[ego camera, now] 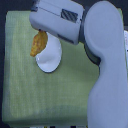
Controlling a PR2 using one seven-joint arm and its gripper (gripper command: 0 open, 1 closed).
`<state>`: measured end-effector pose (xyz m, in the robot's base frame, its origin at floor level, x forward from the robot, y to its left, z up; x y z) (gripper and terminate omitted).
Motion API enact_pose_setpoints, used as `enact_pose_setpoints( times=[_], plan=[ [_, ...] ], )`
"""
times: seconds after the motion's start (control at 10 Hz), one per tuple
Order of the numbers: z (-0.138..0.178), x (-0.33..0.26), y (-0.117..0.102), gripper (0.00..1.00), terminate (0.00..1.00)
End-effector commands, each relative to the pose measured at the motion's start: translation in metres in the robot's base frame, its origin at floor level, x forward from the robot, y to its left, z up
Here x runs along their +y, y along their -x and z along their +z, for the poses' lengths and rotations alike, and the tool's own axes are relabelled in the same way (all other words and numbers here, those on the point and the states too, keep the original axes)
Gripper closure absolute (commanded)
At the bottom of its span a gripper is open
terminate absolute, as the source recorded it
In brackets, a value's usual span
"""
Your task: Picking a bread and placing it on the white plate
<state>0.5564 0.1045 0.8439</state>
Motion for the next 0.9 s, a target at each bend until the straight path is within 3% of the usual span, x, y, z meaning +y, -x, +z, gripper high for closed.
enact_pose_setpoints(
  times=[0.0, 0.3, 0.4, 0.8],
  plan=[
    [-0.0096, -0.0139, -0.0031, 1.00, 0.00],
    [-0.0090, -0.0131, -0.0014, 1.00, 0.00],
    [-0.0095, -0.0170, -0.0039, 0.00, 0.00],
    [-0.0108, -0.0173, -0.0034, 0.00, 0.00]
  ],
)
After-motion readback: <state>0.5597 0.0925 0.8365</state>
